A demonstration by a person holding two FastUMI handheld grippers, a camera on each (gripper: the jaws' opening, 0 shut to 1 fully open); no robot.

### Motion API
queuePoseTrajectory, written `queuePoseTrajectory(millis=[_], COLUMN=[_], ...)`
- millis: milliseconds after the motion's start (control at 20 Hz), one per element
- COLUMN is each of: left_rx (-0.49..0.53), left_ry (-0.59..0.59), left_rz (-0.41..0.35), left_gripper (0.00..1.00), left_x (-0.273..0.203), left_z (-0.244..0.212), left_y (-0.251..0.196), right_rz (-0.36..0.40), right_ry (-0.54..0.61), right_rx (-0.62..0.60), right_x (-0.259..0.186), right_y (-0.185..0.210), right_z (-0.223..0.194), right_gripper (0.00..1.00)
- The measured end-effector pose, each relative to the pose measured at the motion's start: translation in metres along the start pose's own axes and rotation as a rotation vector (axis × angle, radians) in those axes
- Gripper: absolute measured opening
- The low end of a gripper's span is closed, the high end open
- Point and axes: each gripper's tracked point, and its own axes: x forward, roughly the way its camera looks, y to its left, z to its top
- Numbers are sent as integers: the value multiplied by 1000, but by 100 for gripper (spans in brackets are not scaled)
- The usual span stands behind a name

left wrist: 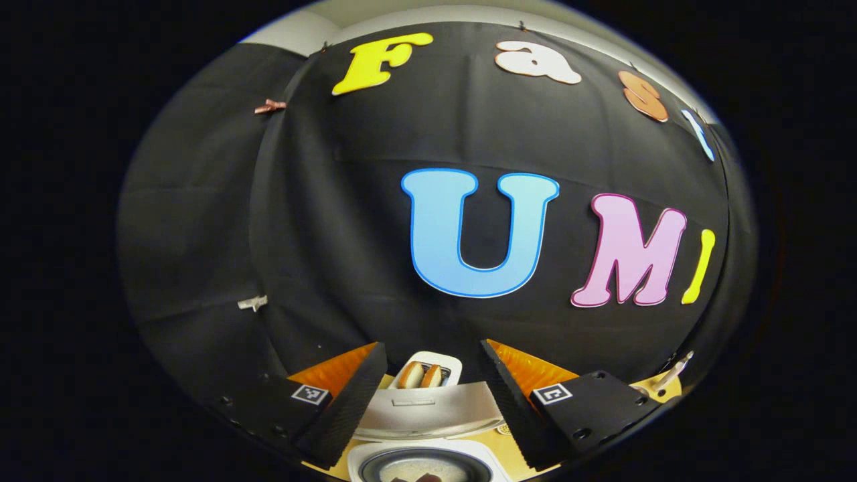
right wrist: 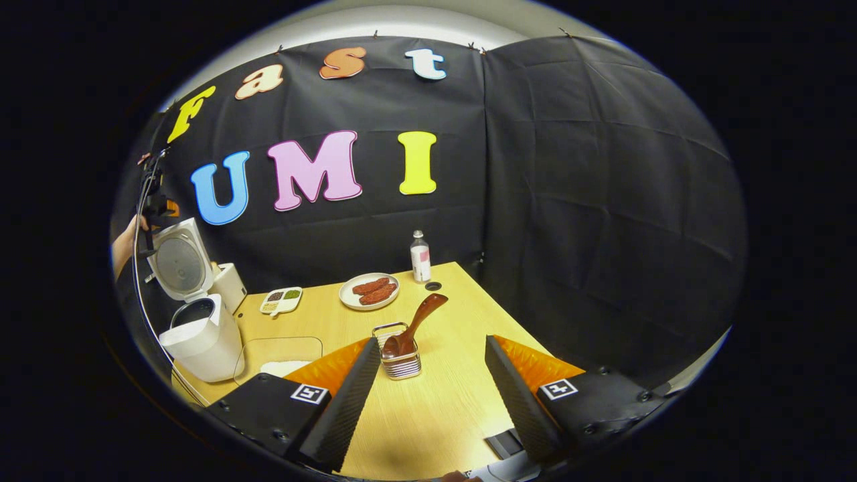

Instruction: Close the left gripper, press the button to open the rice cooker; take a wooden spoon from the chopstick holder with the right hand, scoop a spoonful of rice and pour it into the rice cooker, then put the wooden spoon back into the chopstick holder.

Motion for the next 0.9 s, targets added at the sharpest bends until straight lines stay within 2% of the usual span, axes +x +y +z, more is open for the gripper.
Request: queuePoseTrajectory(millis=[100,300,400,500,750,900], left_rx=[-17,11,58,55,-3,34], left_ry=[61,112,146,161,225,251], left_rz=[14,-1,-20,-55,-88,-86], left_gripper=[95,96,96,99,97,98], left_x=[0,-17,-32,-52,-114,-143], left_z=[-19,-25,-36,-48,-97,-143], left_y=[4,0,-6,-13,-23,-30], right_rz=[0,18,41,59,118,141], right_ry=[-28,-54,-67,-74,-70,-73], right_rx=[-7,12,15,12,14,3], right_x=[-6,-11,-10,-8,-3,-3], right_y=[6,18,25,31,48,53], right_z=[6,12,13,13,14,12], right_gripper=[99,99,98,98,99,98])
